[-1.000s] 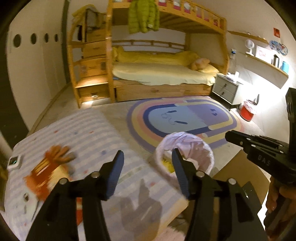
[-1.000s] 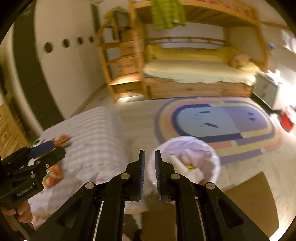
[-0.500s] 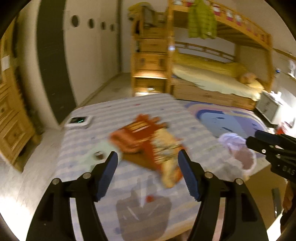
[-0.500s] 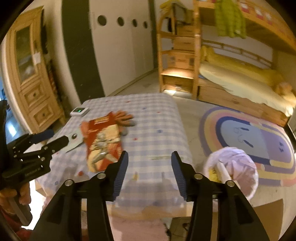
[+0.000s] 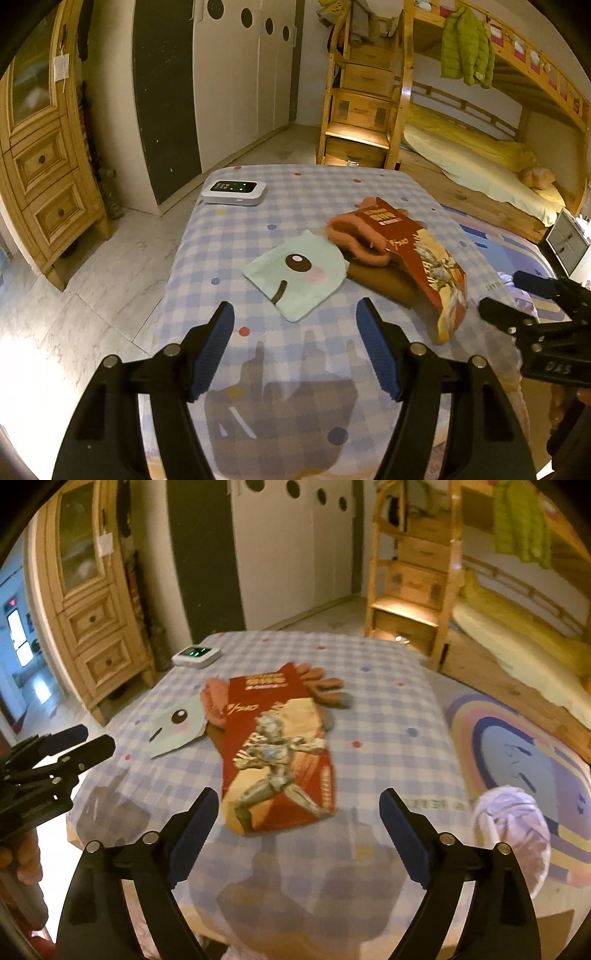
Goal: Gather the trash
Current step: 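Move both tools back over the table toward the remaining items, then grasp the red Ultraman card with the right gripper while the left gripper grasps the mint green pouch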
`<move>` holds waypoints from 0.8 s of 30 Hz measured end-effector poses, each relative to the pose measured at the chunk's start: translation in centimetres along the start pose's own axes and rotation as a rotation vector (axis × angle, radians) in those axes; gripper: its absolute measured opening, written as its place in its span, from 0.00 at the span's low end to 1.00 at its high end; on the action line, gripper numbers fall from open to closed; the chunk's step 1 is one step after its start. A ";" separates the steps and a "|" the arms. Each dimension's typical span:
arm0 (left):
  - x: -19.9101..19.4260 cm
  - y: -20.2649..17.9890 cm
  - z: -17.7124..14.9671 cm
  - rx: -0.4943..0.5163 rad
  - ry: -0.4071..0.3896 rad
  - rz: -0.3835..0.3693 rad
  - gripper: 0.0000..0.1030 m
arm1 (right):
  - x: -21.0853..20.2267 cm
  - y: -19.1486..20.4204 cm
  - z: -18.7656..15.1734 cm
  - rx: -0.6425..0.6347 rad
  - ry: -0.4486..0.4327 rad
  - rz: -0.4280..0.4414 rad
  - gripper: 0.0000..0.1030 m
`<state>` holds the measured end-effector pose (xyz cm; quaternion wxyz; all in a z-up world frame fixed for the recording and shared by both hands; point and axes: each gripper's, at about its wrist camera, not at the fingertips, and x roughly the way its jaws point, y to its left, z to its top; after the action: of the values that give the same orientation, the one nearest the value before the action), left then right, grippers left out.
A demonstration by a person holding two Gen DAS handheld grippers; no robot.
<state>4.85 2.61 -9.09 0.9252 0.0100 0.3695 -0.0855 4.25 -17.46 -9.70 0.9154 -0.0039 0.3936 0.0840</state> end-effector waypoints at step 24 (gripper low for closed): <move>1.7 0.7 -0.7 -0.022 0.036 0.017 0.66 | 4.2 2.1 0.0 -0.072 0.037 -0.128 0.58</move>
<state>5.66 3.15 -10.78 0.9192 0.0045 0.3869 -0.0731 6.78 -14.80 -12.57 0.9107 -0.0633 0.4062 0.0394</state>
